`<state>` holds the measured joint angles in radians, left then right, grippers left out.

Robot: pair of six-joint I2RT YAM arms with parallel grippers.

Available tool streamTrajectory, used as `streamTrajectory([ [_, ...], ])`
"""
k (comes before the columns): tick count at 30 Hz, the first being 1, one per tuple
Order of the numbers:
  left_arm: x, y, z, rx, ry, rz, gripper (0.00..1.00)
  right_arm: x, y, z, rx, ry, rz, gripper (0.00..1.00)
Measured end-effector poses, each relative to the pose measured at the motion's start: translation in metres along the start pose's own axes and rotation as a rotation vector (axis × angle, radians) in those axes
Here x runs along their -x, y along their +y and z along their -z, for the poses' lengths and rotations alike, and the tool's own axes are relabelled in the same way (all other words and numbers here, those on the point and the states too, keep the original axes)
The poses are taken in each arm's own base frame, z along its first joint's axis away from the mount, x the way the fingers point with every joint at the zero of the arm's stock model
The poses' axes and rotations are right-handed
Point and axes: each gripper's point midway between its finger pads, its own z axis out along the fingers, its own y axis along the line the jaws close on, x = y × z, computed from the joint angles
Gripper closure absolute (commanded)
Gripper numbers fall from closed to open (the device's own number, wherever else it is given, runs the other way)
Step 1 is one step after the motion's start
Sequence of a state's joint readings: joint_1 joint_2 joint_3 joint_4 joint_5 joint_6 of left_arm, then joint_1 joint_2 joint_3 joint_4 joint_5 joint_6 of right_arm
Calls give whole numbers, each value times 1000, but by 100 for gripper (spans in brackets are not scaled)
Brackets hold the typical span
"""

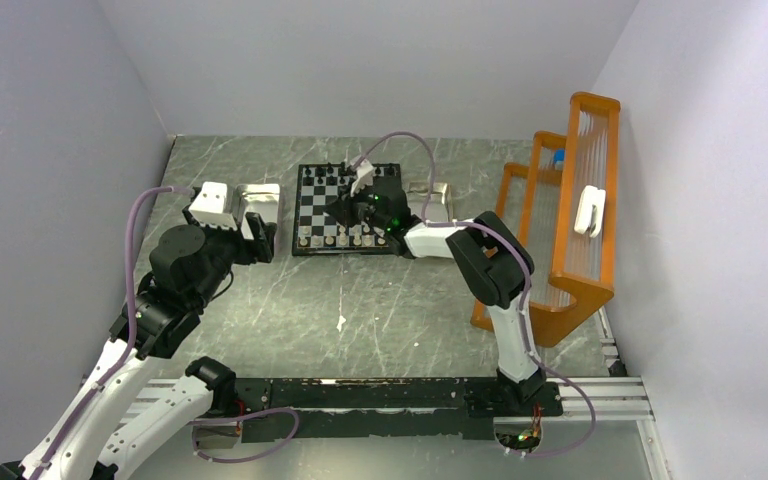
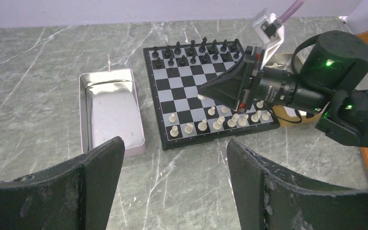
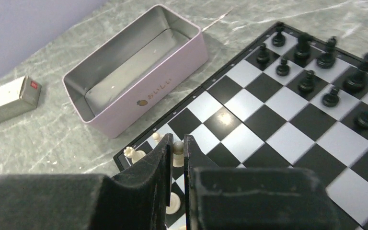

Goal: Set up the chess pieces on the board
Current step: Place the chess piece on the chessboard.

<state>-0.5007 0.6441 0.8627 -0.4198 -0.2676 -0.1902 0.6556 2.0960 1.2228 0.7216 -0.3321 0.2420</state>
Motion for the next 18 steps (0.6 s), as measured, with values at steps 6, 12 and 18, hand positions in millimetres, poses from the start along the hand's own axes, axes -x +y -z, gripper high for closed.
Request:
streamTrajectory([
  [6, 0, 1, 0, 5, -1, 0, 18, -13, 15, -14, 73, 21, 114, 87],
  [12, 0, 1, -1, 7, 1, 0, 18, -17, 18, -25, 105, 24, 172, 87],
  [18, -1, 1, -1, 7, 4, -2, 18, -30, 15, -30, 97, 67, 190, 87],
])
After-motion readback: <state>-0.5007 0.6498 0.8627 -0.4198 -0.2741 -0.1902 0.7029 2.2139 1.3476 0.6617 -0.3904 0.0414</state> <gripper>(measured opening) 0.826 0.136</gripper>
